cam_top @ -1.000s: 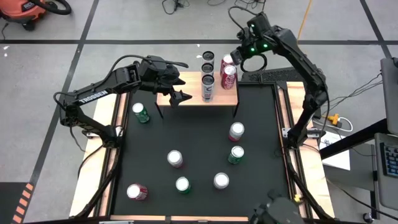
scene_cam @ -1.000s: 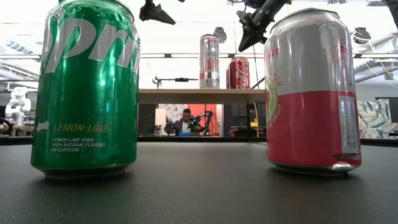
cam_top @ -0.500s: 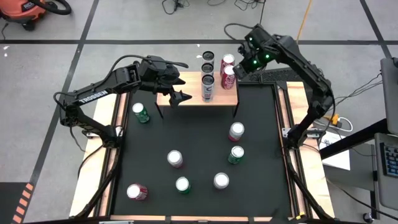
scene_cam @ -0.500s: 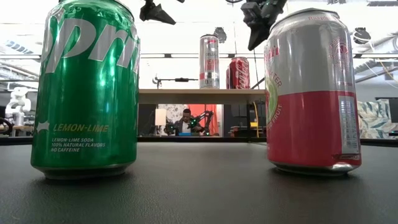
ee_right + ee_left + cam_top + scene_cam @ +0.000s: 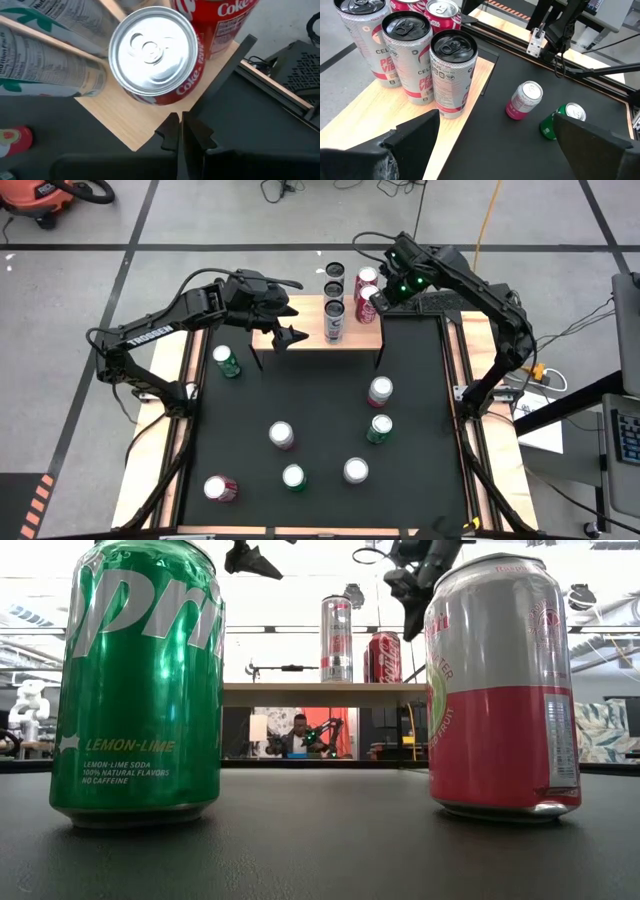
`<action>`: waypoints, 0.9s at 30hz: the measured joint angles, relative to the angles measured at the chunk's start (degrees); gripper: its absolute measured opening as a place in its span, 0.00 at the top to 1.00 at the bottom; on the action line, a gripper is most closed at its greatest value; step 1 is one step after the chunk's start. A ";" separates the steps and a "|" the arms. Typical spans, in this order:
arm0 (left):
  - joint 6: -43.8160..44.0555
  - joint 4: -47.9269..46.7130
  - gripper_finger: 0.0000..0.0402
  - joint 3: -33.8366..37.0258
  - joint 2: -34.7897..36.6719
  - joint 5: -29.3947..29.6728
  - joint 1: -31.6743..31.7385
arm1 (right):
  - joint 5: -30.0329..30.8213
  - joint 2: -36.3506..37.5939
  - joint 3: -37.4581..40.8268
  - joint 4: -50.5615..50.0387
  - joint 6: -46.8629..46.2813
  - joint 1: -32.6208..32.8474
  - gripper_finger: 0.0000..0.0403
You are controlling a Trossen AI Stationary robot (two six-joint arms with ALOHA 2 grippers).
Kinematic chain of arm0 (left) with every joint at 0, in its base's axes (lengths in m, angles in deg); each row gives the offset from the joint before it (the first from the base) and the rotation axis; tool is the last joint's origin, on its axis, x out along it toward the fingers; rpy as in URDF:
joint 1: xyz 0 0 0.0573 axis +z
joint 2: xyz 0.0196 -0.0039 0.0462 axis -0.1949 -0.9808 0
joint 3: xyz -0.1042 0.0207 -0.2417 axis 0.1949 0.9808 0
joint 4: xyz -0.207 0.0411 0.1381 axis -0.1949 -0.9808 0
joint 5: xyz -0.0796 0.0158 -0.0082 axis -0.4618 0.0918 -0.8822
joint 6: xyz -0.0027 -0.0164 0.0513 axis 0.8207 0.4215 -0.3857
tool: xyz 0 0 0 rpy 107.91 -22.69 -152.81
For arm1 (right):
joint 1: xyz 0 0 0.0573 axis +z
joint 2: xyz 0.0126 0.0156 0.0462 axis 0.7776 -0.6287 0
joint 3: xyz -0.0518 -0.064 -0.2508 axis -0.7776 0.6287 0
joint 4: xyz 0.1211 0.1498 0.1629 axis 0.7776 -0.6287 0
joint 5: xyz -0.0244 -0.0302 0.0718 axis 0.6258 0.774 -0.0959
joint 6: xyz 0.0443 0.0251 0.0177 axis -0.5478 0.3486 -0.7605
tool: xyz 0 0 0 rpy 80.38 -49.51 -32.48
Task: Place canned beverage on shelf
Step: Adjust the red soda cans on the shelf
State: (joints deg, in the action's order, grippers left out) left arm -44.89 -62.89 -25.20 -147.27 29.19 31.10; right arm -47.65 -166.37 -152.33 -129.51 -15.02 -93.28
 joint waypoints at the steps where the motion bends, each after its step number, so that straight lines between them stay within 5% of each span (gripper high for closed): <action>1: 0.01 -0.01 0.04 0.00 0.00 -0.17 0.00 | -0.01 0.01 0.00 0.09 0.01 0.00 1.00; 27: -0.06 -0.03 0.04 0.00 0.00 -0.63 0.00 | -0.27 0.02 0.00 -0.17 -0.50 0.80 1.00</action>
State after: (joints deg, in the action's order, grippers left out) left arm -44.94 -62.92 -25.20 -147.27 28.55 31.10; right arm -47.93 -166.35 -152.33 -129.68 -15.53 -92.48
